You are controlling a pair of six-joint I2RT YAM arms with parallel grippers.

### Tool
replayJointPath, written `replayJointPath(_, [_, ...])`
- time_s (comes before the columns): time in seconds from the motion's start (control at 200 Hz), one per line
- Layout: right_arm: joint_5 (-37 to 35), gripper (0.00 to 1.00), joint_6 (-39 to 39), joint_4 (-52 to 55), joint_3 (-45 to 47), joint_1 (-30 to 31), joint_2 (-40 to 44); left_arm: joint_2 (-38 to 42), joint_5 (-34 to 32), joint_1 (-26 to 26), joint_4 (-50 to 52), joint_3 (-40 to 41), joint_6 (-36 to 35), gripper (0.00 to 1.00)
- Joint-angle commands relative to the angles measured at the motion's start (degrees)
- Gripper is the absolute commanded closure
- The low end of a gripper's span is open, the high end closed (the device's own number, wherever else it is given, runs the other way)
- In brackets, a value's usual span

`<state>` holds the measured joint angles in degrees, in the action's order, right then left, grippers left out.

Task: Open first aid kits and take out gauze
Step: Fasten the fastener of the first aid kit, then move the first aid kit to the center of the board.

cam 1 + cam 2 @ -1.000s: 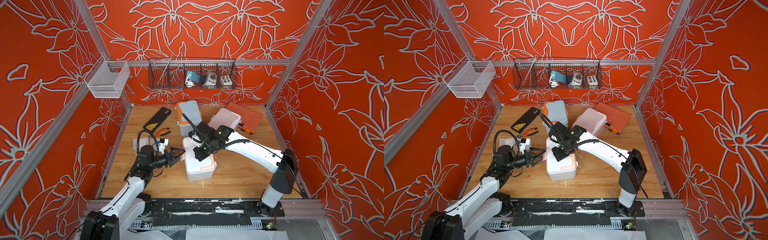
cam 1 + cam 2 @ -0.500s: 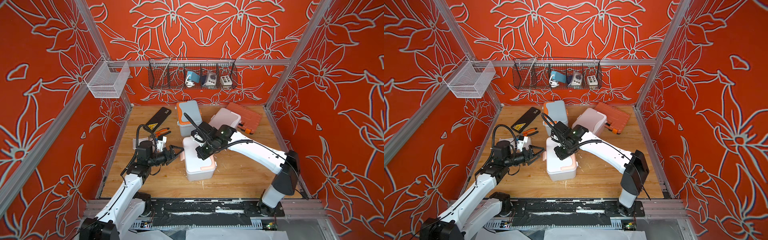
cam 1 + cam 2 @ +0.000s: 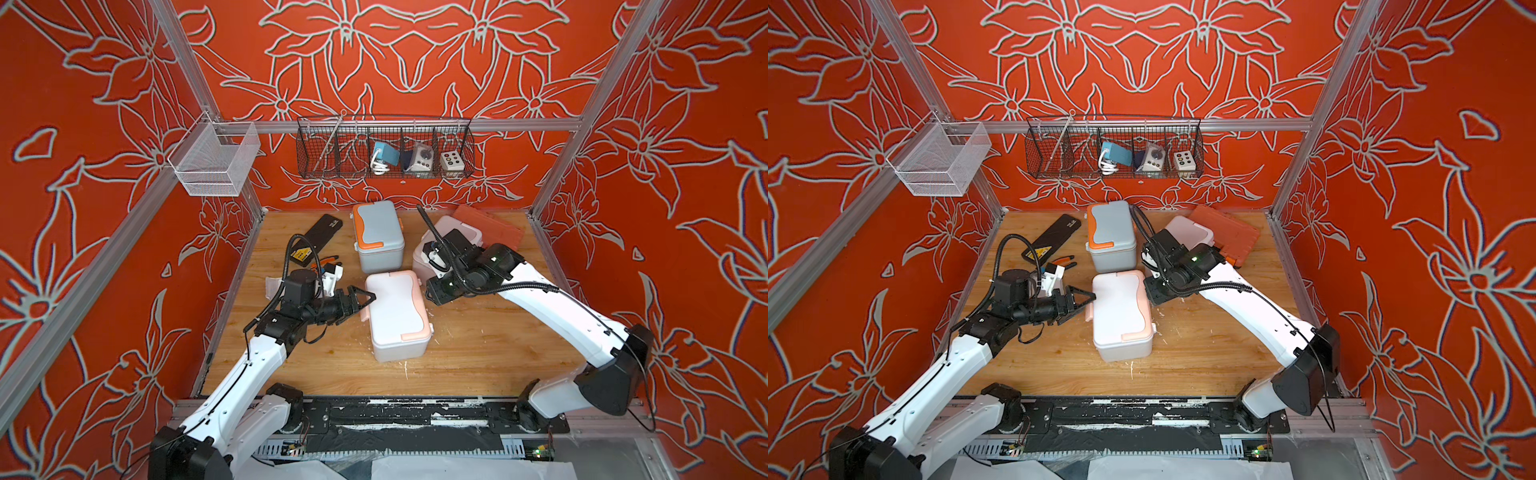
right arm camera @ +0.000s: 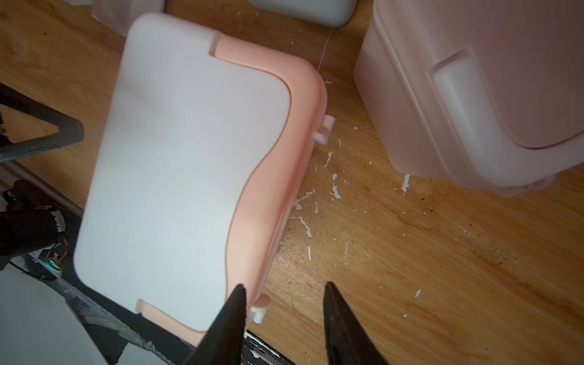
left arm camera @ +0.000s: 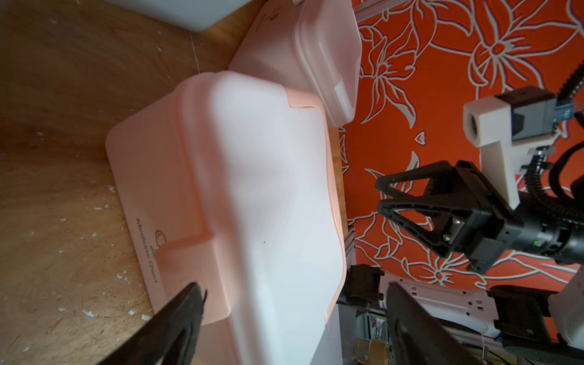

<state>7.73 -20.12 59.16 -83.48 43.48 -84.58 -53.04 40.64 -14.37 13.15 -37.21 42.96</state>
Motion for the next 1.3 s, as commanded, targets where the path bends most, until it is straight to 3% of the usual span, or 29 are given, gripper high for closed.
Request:
replayJointPath(0.0, [3.7,0.56,-0.1,-2.0,2.6,-0.2,-0.1,-1.5,-3.5,-1.6,1.4,-1.1,-1.2,0.14])
replayJointPath(0.741, [14.7,0.57,-1.0,-7.8,7.2,-0.1,-2.4,-8.4,-3.4,-6.8,-7.9,-0.6,3.2,0.14])
replayJointPath(0.926, [14.1,0.58,-1.6,-8.0,8.2,-0.1,-2.3,-9.6,-3.2,-8.1,-10.2,-0.7,4.1,0.14])
replayJointPath(1.296, [8.6,0.53,-2.1,-6.4,8.2,-0.1,0.2,-8.7,-10.1,-8.1,-1.5,-2.3,-1.6,0.11])
